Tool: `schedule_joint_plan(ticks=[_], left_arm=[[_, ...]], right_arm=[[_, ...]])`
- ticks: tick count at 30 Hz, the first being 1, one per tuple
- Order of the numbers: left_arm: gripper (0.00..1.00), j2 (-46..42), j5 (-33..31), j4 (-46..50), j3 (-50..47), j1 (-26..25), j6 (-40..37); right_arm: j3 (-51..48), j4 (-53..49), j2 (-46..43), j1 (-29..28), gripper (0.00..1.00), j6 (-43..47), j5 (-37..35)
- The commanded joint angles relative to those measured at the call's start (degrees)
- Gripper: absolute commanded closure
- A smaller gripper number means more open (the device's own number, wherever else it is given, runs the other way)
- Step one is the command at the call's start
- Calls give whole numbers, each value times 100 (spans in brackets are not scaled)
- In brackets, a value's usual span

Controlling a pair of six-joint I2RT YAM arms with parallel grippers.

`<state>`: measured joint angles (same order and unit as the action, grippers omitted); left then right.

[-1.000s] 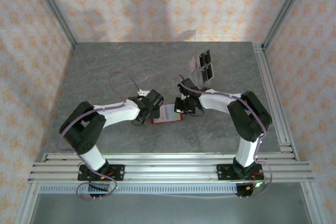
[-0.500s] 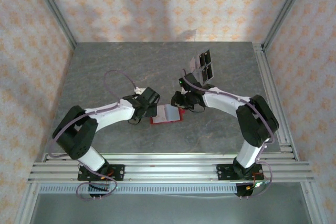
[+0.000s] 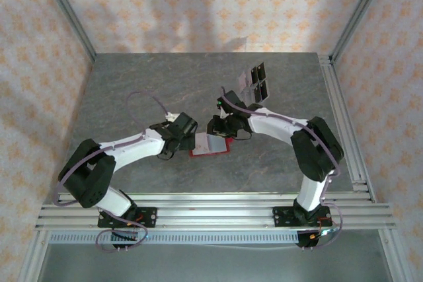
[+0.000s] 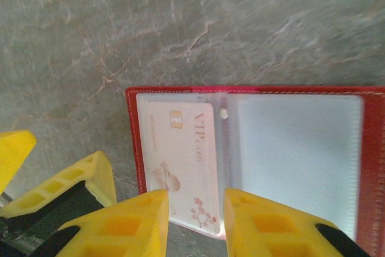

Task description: Put the credit cards into the card holder

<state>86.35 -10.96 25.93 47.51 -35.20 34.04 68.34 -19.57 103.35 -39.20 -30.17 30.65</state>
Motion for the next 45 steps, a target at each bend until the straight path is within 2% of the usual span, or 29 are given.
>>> schedule_joint_plan(ticks=[1,13,27,32,39,45], left_arm=[[0,3,-204,1,-183,14,160],[0,-54,-227,-151,-486,22,304],[0,-92,-191,-282,-591,22,305],[0,-166,-204,-214,-494,35,287],[0,-409,-45,-93,-317,200,212],[0,-298,158,-52,-97,394,61]], right_arm=[[240,-109,272,-155,71,75,59],[321,102,790,-255,71,-68,37],[707,-122,1016,-413,71,-44,73],[759,-343,690,-404,70,71,-168],[561,-833,-89,-191,68,400,-856],[468,-1212,-118,8,68,788,-1199]])
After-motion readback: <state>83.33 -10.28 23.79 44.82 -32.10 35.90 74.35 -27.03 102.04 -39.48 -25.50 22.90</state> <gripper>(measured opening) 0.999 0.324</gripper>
